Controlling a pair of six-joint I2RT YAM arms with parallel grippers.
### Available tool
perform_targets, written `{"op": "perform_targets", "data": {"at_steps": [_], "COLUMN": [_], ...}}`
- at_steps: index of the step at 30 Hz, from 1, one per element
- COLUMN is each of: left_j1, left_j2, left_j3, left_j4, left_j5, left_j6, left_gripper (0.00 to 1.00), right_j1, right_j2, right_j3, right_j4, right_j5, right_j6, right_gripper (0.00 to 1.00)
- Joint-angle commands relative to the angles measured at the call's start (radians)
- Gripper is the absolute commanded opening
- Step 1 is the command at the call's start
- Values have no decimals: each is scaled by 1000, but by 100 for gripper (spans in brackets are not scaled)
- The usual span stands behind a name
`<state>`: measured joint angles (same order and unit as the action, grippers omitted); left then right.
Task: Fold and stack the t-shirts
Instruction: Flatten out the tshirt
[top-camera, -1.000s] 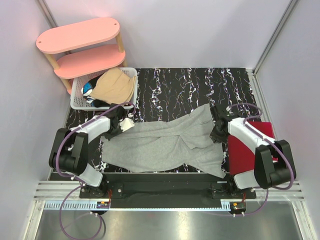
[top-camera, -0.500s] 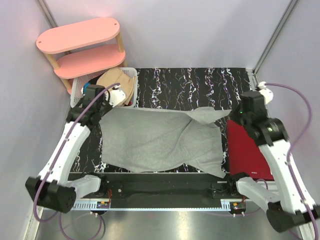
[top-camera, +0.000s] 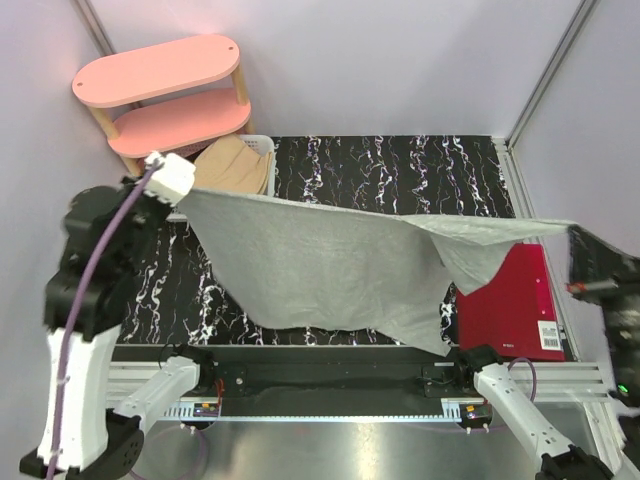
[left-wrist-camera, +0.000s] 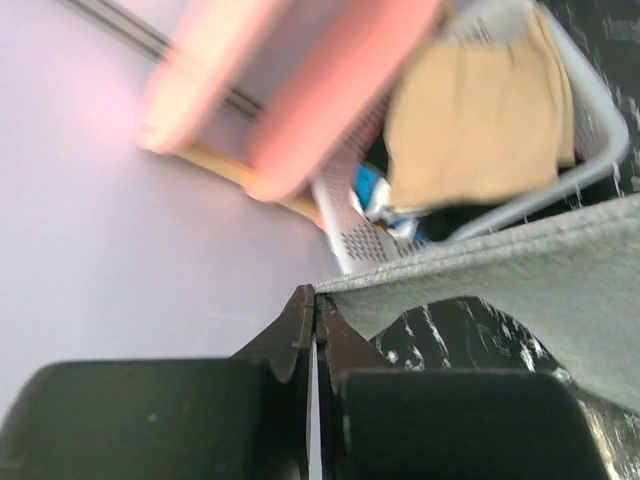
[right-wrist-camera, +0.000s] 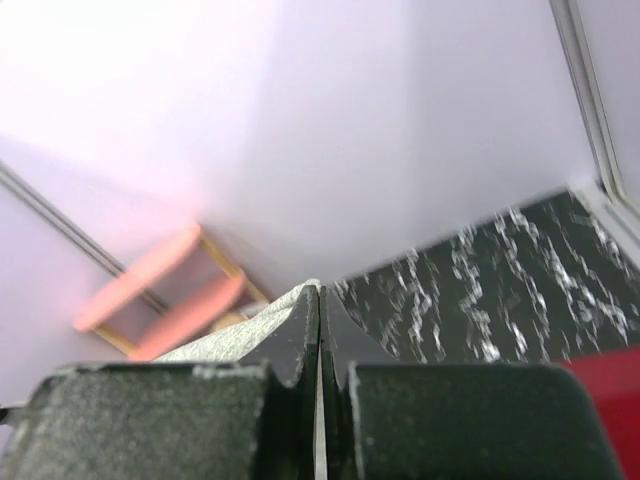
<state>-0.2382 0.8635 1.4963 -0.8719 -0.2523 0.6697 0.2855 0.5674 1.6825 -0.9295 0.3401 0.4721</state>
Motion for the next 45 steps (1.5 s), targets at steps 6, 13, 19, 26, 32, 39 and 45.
{"op": "perform_targets", "data": {"at_steps": [6, 13, 19, 26, 32, 39, 45], "left_j1": [8, 8, 8, 8, -143, -293, -277], "left_j2": [-44, 31, 179, 377, 287, 109, -111], "left_j3": [211, 85, -24, 216, 403, 463, 346], "left_j4": [-56, -35, 75, 177, 174, 70, 4], "left_j5": [-91, -35, -70, -211, -324, -324, -196], "left_j6": [2, 2, 45, 71, 94, -13, -13], "left_gripper": [0, 0, 0, 0, 0, 0, 0], "right_j1": [-25, -14, 11, 17, 17, 17, 17], "right_j2": [90, 210, 403, 633, 576, 300, 178], "right_j3": [215, 151, 140, 276, 382, 364, 495], "right_j4": [40, 124, 227, 221, 147, 156, 51], "right_j5": [69, 266, 421, 421, 384, 365, 402], "right_j6": [-87, -153, -251, -267, -231, -282, -290], "right_gripper": [0, 0, 0, 0, 0, 0, 0]}}
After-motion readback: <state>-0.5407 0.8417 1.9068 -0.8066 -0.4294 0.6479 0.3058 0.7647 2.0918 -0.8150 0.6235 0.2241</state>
